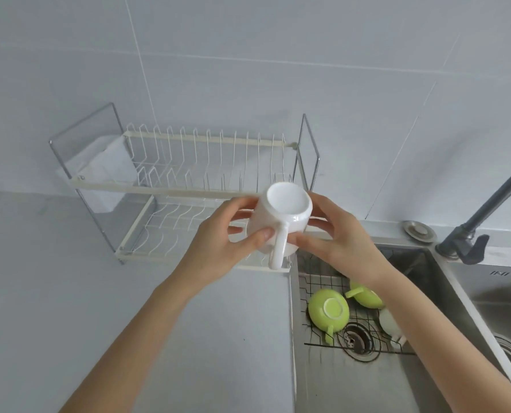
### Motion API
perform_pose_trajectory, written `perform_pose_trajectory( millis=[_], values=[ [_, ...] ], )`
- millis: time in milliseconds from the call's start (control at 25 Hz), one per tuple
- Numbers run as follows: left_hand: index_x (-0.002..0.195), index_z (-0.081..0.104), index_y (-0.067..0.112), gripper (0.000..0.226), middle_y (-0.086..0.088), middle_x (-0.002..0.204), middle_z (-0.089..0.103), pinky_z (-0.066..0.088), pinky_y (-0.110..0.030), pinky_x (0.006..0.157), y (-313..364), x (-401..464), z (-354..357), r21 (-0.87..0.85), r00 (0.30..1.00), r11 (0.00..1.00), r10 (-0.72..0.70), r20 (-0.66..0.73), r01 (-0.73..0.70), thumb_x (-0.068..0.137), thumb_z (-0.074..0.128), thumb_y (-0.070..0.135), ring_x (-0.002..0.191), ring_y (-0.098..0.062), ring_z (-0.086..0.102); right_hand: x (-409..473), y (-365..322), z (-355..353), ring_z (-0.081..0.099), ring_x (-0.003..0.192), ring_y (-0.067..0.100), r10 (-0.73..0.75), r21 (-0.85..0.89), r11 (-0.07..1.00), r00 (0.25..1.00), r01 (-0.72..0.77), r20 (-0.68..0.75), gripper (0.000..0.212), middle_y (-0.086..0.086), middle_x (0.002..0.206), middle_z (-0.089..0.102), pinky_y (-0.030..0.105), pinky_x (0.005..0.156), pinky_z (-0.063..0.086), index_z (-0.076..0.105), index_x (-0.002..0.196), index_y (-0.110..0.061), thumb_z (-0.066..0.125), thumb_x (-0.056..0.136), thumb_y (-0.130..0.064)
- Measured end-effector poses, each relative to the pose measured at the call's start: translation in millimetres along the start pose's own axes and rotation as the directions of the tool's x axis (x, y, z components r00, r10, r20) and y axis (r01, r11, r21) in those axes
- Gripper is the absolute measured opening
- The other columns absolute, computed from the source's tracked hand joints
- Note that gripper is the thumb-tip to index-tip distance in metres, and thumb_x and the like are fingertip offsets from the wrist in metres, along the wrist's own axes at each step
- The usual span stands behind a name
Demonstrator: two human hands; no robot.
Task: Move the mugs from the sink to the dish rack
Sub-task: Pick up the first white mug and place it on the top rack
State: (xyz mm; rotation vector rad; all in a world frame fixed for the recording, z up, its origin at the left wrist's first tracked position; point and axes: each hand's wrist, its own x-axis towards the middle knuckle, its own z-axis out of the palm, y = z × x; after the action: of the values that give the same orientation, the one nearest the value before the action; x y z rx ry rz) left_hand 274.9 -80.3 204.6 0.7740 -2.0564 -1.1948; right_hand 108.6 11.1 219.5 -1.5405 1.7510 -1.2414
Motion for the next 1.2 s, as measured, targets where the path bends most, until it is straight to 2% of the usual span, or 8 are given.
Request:
perform_pose_trajectory(
  millis=[120, 280, 400, 480, 680, 880, 1000, 1200],
  values=[
    [0.097, 0.049, 0.045, 0.035, 0.028, 0.106, 0.056, 0.049, -0.015, 0.085, 10, 23, -28, 0.044, 0.998, 0.997, 0.069, 0.010, -0.069, 0.067, 0.066, 0.044, 0.097, 0.016, 0.056, 25, -23, 4, 0.059, 0.108, 0.008, -0.025, -0.022, 0.999, 0.999, 0.024, -0.037, 0.055, -0.003, 0.120, 0.061, 0.022, 0.100, 0.045, 0.047, 0.123, -0.029, 0.072, 0.076, -0.017],
    [0.111, 0.054, 0.024, 0.036, 0.027, 0.099, 0.052, 0.046, -0.008, 0.081, 30, 65, -59, 0.171, 0.984, 0.969, 0.175, 0.027, -0.177, 0.078, 0.068, 0.025, 0.089, 0.012, 0.054, 63, -56, -7, 0.060, 0.104, 0.012, -0.026, -0.137, 0.990, 0.999, 0.020, -0.039, 0.057, -0.012, 0.104, 0.059, 0.023, 0.097, 0.046, 0.047, 0.128, -0.018, 0.070, 0.076, -0.017],
    [0.118, 0.053, 0.017, 0.043, 0.017, 0.103, 0.056, 0.043, 0.003, 0.069, 41, 97, -76, 0.220, 0.980, 0.955, 0.199, 0.022, -0.199, 0.079, 0.066, 0.025, 0.086, 0.003, 0.056, 98, -72, -15, 0.059, 0.102, 0.013, -0.008, -0.232, 0.973, 1.000, 0.001, -0.029, 0.057, -0.007, 0.112, 0.056, 0.025, 0.093, 0.048, 0.047, 0.128, -0.015, 0.070, 0.077, -0.020],
    [0.123, 0.051, 0.015, 0.047, 0.008, 0.115, 0.057, 0.044, -0.001, 0.067, 40, 117, -81, 0.270, 0.980, 0.943, 0.196, 0.022, -0.195, 0.080, 0.065, 0.026, 0.092, -0.005, 0.057, 123, -75, -20, 0.059, 0.099, 0.012, 0.017, -0.297, 0.955, 1.000, -0.021, -0.016, 0.055, -0.005, 0.116, 0.053, 0.025, 0.088, 0.047, 0.047, 0.126, -0.015, 0.071, 0.077, -0.022],
    [0.122, 0.051, 0.010, 0.048, -0.004, 0.128, 0.059, 0.044, -0.022, 0.084, 20, 152, -79, 0.315, 0.995, 0.944, 0.101, 0.009, -0.099, 0.079, 0.067, 0.025, 0.104, -0.018, 0.061, 169, -61, -20, 0.061, 0.100, 0.015, 0.128, -0.337, 0.936, 0.989, -0.099, 0.066, 0.054, 0.000, 0.124, 0.055, 0.026, 0.088, 0.046, 0.047, 0.126, -0.013, 0.071, 0.078, -0.020],
    [0.120, 0.054, 0.008, 0.049, -0.007, 0.125, 0.061, 0.046, -0.026, 0.082, -7, 171, -65, 0.362, 0.996, 0.932, -0.025, 0.086, -0.008, 0.077, 0.069, 0.027, 0.102, -0.023, 0.064, 194, -32, -9, 0.055, 0.111, 0.025, 0.226, -0.517, 0.846, 0.966, -0.133, 0.123, 0.068, 0.006, 0.127, 0.052, 0.033, 0.094, 0.046, 0.037, 0.133, -0.011, 0.072, 0.076, -0.024],
    [0.117, 0.053, 0.008, 0.050, -0.008, 0.121, 0.061, 0.049, -0.032, 0.084, -21, 174, -60, 0.381, 0.989, 0.923, -0.100, 0.108, 0.051, 0.074, 0.072, 0.028, 0.092, -0.022, 0.064, 200, -20, -1, 0.053, 0.103, 0.022, 0.277, -0.565, 0.813, 0.947, -0.140, 0.164, 0.063, 0.008, 0.128, 0.054, 0.029, 0.085, 0.043, 0.039, 0.130, -0.012, 0.072, 0.076, -0.021],
    [0.121, 0.049, 0.016, 0.055, -0.008, 0.121, 0.060, 0.051, -0.034, 0.083, -33, 177, -58, 0.434, 0.974, 0.898, -0.159, 0.164, 0.073, 0.073, 0.073, 0.028, 0.088, -0.016, 0.058, 203, -8, 9, 0.052, 0.111, 0.029, 0.334, -0.697, 0.706, 0.926, -0.122, 0.176, 0.063, 0.012, 0.121, 0.057, 0.038, 0.092, 0.044, 0.042, 0.125, -0.008, 0.072, 0.074, -0.028]
  ],
)
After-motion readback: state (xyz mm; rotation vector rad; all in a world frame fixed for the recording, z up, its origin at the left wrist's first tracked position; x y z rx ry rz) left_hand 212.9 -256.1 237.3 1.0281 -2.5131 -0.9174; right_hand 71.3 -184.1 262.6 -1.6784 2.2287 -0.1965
